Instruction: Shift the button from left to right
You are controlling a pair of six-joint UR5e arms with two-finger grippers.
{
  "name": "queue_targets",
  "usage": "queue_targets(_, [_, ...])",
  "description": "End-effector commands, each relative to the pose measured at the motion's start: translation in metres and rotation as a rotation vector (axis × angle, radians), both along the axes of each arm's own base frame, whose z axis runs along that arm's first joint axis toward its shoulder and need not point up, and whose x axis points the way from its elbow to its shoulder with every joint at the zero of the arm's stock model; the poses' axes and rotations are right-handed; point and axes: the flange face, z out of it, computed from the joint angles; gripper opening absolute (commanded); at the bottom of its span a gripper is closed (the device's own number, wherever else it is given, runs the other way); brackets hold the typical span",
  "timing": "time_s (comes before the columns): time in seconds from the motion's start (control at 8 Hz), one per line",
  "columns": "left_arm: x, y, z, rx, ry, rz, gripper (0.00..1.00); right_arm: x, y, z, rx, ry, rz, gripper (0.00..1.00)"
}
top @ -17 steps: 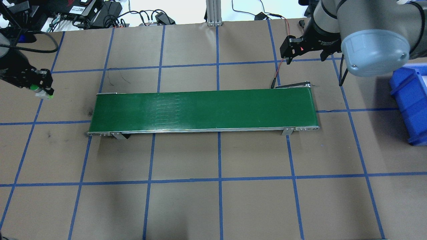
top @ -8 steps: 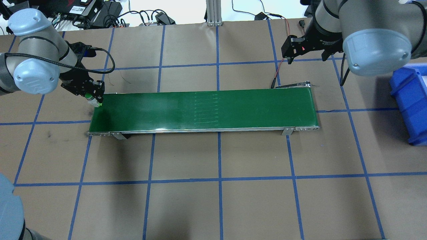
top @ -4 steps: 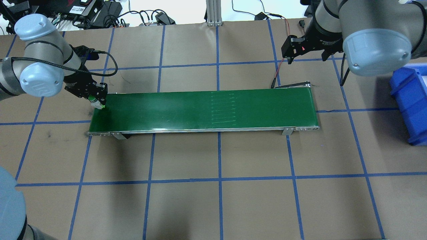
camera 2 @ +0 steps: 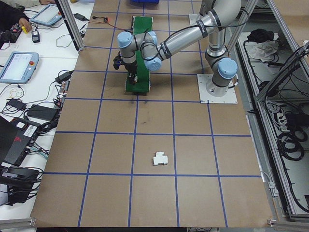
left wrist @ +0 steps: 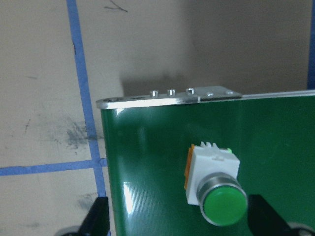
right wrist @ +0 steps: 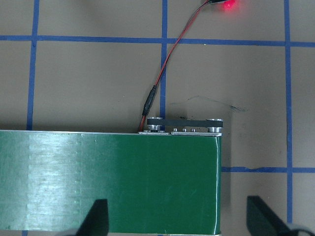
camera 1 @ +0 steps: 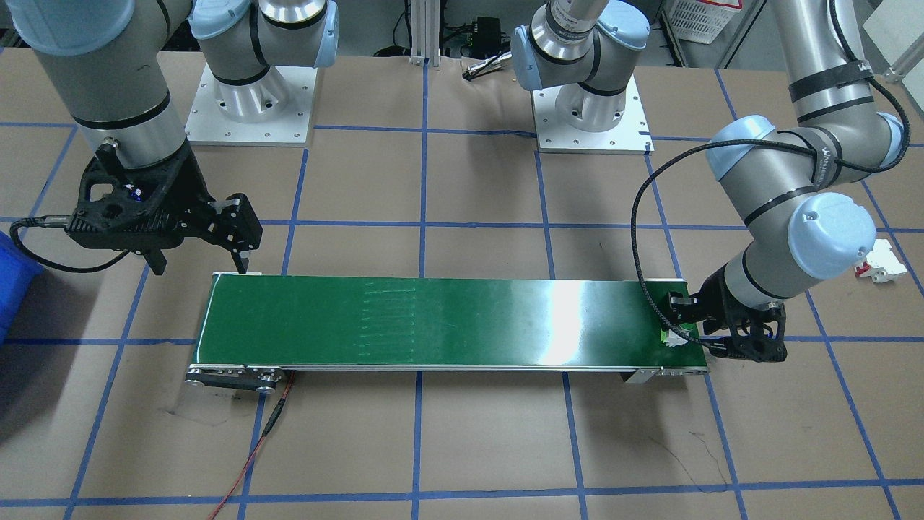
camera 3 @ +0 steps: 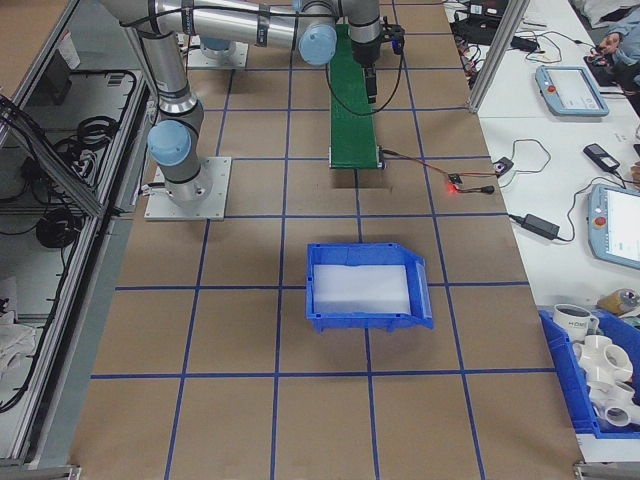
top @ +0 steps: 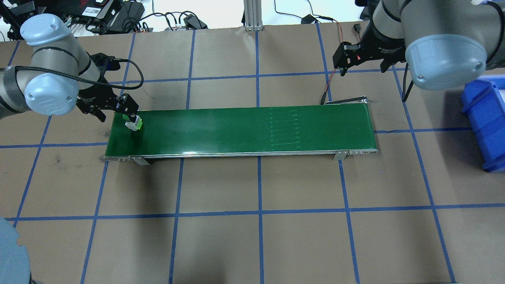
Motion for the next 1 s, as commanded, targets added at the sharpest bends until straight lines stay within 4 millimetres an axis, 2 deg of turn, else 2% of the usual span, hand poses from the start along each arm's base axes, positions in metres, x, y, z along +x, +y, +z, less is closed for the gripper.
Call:
queue_targets(0.0, [-0.047, 0.042, 0.059, 0.059, -0.013, 0.104, 1.00, 0.000, 0.000, 0.000, 0.000, 0.000, 0.000, 1.00])
queue_targets(0.12, [-0.050, 0.059, 0.091, 0.045, -0.015, 0.104, 1.00, 0.000, 0.000, -0.001, 0.001, -0.004, 0.001, 1.00])
queue_targets(0.25, [-0.056, 0.076, 0.112, 0.047, 0.013, 0.141, 1.00, 0.000, 0.000, -0.001, 0.001, -0.004, 0.002, 1.00])
queue_targets(0.38, [-0.056, 0.076, 0.124, 0.020, 0.006, 0.165, 1.00, 0.002, 0.000, 0.000, -0.002, -0.020, 0.001, 1.00])
queue_targets(0.62, [-0.055, 0.068, 0.152, -0.046, 0.005, 0.167, 1.00, 0.018, -0.004, -0.004, -0.001, -0.175, 0.030, 1.00])
queue_targets(0.75, [-0.056, 0.063, 0.167, -0.077, 0.002, 0.165, 1.00, 0.018, -0.010, -0.015, 0.019, -0.179, 0.029, 1.00])
queue_targets(0.88, [-0.054, 0.058, 0.172, -0.087, -0.006, 0.165, 1.00, 0.020, -0.014, -0.025, 0.036, -0.187, 0.030, 1.00])
